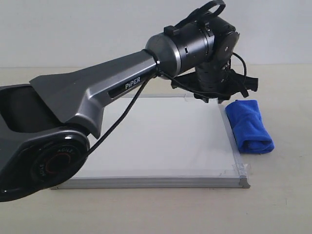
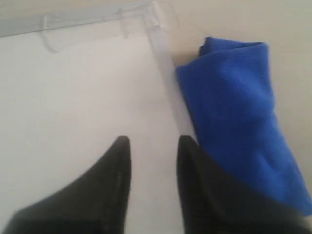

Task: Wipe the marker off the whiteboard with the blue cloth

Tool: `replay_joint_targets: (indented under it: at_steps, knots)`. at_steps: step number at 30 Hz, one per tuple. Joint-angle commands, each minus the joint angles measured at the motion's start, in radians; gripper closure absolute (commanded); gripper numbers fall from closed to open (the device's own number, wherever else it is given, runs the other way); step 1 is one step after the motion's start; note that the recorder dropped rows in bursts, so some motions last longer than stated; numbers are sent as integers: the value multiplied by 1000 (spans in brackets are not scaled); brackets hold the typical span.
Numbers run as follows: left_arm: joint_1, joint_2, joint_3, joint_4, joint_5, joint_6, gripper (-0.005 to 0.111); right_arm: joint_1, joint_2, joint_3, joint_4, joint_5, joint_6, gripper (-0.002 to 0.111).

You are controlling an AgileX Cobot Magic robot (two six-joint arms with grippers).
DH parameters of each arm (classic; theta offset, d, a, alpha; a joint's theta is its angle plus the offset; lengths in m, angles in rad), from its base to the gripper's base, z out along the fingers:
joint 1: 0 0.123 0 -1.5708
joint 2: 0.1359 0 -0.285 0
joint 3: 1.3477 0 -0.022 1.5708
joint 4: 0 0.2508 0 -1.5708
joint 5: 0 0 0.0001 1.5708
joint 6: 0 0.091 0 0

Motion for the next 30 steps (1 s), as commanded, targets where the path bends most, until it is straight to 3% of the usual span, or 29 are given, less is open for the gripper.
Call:
replay_joint_targets:
  at_steps: [1, 7, 12, 24, 30]
  knots:
    - [-5, -30, 4, 96, 121, -26, 102, 2, -1, -1, -4, -11, 1, 107]
    - [-21, -103, 4, 208, 139, 34, 102, 2, -1, -1, -4, -11, 1, 107]
    - [-25, -154, 35, 184, 139, 90, 102, 2, -1, -1, -4, -11, 1, 107]
    - [-25, -377, 397, 346, 139, 57, 102, 2, -1, -1, -4, -11, 1, 107]
    - [-23, -579, 672, 351, 103, 7, 102, 2, -1, -1, -4, -11, 1, 107]
